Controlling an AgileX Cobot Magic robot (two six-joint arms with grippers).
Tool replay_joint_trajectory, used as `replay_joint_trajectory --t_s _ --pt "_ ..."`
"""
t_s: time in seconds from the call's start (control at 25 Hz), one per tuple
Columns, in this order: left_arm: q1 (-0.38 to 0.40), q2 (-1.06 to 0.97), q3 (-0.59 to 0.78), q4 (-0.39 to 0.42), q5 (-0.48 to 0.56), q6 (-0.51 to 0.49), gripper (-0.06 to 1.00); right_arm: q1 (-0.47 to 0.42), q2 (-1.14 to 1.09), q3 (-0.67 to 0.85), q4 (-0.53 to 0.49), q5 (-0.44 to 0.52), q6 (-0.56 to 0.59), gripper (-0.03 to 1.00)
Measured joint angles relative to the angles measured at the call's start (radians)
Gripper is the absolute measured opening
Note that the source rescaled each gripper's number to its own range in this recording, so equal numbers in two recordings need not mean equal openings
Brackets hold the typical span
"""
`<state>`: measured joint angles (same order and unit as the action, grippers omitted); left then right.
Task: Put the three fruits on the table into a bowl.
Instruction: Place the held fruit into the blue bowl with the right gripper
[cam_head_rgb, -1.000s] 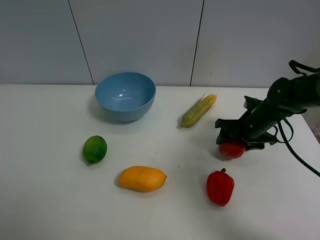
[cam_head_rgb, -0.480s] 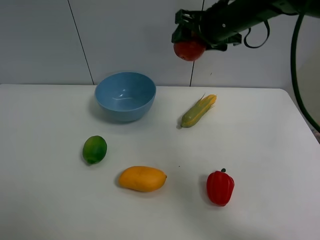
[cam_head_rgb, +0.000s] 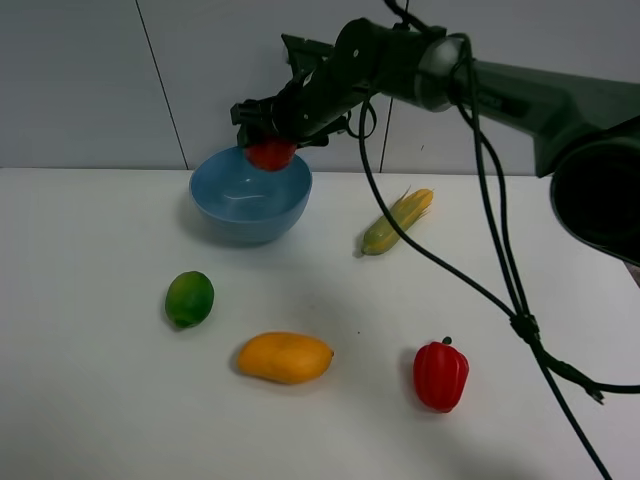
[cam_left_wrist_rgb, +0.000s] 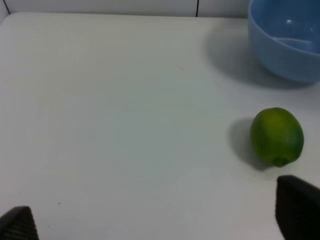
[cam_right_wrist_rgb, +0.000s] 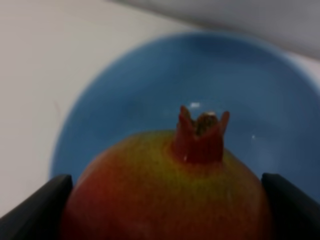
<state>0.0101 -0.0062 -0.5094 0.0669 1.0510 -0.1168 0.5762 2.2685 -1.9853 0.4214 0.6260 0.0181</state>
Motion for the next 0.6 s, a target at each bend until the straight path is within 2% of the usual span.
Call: replay_joint_trajectory --t_s 0.36,0.4,0.52,0.56,0.6 --pt "0.000 0.000 0.000 0.000 0.000 0.000 0.86 0.026 0.098 -0.018 -0.042 -0.097 -0.024 0.02" --pt "0.000 0.000 0.000 0.000 0.000 0.000 0.86 0.026 0.097 -0.019 -0.045 -0.118 -0.024 0.14" --pt "0.000 0.000 0.000 0.000 0.000 0.000 0.86 0.027 0.096 -0.022 -0.049 -0.190 -0.024 0.66" --pt "0.000 0.000 0.000 0.000 0.000 0.000 0.86 0.027 0.096 -0.022 -0.051 -0.210 -0.018 0.76" --pt "0.000 0.000 0.000 0.000 0.000 0.000 0.86 0.027 0.096 -0.022 -0.052 -0.226 -0.018 0.81"
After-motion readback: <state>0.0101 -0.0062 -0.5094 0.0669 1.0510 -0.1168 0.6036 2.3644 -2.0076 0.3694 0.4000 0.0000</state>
